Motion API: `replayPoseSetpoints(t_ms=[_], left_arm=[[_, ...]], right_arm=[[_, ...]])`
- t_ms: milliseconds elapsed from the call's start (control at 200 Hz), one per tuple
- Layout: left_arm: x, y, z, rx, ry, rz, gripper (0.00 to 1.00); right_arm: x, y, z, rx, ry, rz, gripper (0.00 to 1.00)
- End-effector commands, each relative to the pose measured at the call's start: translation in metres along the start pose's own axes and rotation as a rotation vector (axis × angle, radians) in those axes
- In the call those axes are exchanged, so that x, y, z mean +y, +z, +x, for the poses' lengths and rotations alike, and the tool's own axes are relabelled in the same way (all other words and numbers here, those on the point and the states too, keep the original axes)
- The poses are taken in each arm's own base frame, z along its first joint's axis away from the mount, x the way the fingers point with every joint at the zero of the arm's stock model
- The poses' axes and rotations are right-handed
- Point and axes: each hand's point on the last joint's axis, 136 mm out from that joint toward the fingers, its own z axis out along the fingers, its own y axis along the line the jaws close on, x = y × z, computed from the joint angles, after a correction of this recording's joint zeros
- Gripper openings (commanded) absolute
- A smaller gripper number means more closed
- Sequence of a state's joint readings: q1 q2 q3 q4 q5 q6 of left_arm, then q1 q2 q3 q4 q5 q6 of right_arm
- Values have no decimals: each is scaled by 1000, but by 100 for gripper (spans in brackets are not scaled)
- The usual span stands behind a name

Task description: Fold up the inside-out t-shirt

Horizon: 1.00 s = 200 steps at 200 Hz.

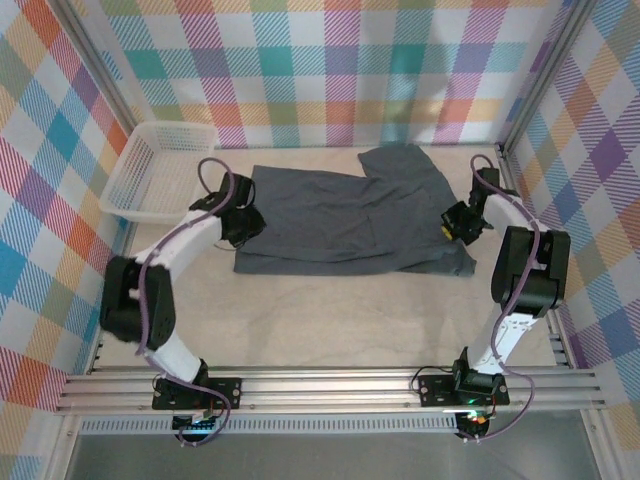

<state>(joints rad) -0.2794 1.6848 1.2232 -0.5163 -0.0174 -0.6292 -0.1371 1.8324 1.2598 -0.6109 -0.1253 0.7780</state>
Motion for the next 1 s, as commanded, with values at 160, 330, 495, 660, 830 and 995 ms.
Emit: replayPoseSetpoints(t_ms=[160, 330, 495, 660, 830, 995], left_arm=[[10, 85, 2, 131, -32, -161, 0], [34, 88, 36, 181, -72, -173, 0], [69, 56, 74, 218, -74, -209, 0], [112, 7, 122, 215, -141, -221, 0], [135, -34, 155, 175, -176, -184, 0], [102, -58, 121, 42, -129, -29, 21]], right_arm=[[-48, 19, 14, 109, -151, 151, 0], [-68, 22, 27, 150, -175, 218, 1], [-92, 13, 40, 197, -183, 318, 1], [-123, -2, 75, 232, -152, 352, 4], [-137, -14, 118, 253, -77, 270, 7], [-74, -51, 91, 127, -269, 129, 18]])
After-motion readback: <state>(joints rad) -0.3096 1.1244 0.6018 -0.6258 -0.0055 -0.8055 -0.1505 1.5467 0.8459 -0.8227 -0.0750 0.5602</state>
